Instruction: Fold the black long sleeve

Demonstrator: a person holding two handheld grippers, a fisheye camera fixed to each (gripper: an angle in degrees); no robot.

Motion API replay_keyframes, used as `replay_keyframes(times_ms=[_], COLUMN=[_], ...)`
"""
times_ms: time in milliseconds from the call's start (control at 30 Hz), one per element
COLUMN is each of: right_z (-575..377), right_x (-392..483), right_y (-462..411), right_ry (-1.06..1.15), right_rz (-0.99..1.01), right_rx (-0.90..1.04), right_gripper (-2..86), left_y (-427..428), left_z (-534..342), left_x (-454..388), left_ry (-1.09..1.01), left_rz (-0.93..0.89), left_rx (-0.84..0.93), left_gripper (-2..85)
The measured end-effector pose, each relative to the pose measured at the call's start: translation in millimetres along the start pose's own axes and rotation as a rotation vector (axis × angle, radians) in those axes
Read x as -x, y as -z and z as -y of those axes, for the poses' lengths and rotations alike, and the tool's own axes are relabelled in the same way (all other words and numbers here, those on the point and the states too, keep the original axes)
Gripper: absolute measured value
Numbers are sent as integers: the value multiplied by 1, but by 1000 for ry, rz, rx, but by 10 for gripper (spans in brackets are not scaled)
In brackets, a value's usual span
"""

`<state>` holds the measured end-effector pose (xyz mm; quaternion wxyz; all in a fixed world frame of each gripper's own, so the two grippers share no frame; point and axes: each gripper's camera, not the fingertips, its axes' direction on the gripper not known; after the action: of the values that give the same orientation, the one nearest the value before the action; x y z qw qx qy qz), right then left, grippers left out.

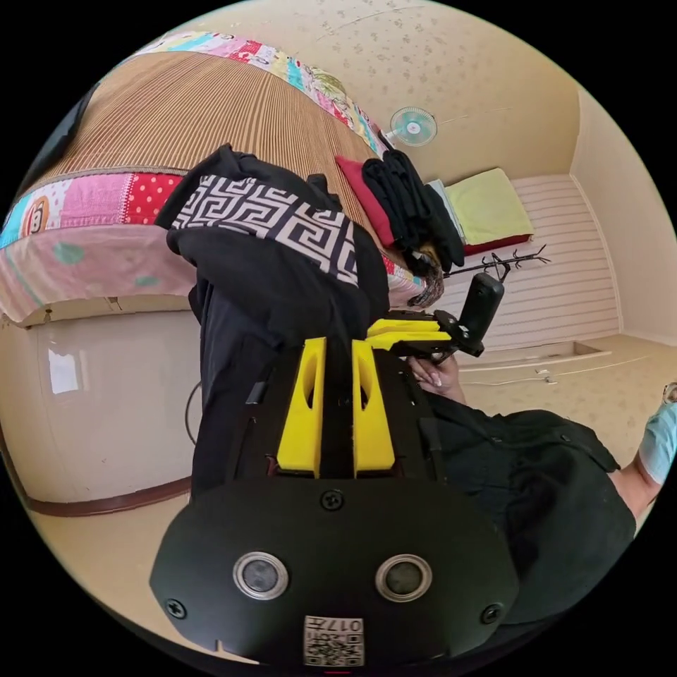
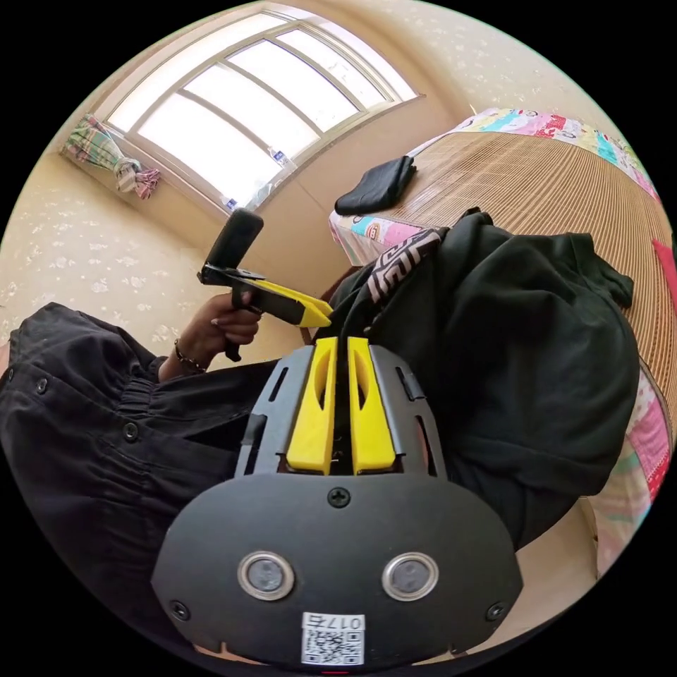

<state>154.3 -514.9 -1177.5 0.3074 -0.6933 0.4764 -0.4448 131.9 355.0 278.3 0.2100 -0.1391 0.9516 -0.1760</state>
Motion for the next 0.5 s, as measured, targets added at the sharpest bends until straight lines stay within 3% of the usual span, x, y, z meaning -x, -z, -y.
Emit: replay_keyframes(times_ms=[233, 367, 500], right_z=[-1, 8, 13], right_x=[24, 39, 51], right_y=[33, 36, 30], right_ry=[117, 198, 234], right_rz=[119, 160, 198], right_rx=[-121, -118, -90], right_gripper=[9, 8, 6], left_y=[42, 40, 42], left_z=[-10, -17, -30], left_x=[-31, -28, -5], left_ry=[-86, -7, 42], left_rz=[-49, 45, -150], left_rx=[-116, -125, -170], left_gripper=[100, 157, 124])
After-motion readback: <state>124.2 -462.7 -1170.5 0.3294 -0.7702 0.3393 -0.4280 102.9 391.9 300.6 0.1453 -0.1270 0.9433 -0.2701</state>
